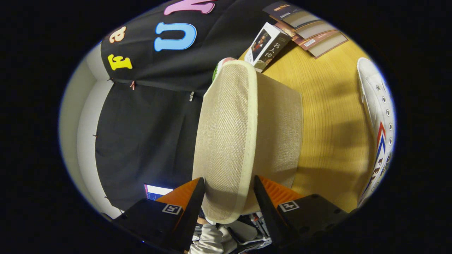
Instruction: Open the storage box then place both shoes into the box .Put the left shoe in first, then the right shoe, with the right side of both shoes facing outward in a uniform manner.
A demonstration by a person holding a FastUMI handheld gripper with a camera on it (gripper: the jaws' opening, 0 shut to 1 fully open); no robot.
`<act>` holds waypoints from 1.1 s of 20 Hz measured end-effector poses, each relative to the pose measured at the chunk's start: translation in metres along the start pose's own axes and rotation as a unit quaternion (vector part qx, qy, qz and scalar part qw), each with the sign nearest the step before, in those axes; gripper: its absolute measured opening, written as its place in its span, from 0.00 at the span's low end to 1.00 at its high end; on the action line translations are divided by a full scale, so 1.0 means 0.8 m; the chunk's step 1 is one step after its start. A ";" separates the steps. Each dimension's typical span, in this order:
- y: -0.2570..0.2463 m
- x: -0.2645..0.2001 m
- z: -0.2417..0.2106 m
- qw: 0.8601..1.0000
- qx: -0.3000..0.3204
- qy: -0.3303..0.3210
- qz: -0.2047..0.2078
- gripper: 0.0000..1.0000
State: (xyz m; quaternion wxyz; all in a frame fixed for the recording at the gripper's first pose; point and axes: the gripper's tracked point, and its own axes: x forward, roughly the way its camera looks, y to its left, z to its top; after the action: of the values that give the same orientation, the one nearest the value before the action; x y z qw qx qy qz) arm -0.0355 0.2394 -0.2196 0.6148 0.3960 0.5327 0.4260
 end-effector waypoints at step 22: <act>0.099 -0.028 0.014 0.995 -0.020 -0.030 -0.098 0.05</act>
State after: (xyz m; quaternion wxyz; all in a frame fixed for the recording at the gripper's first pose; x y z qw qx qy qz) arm -0.0338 0.2438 -0.1368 0.6772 0.3423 0.5411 0.3625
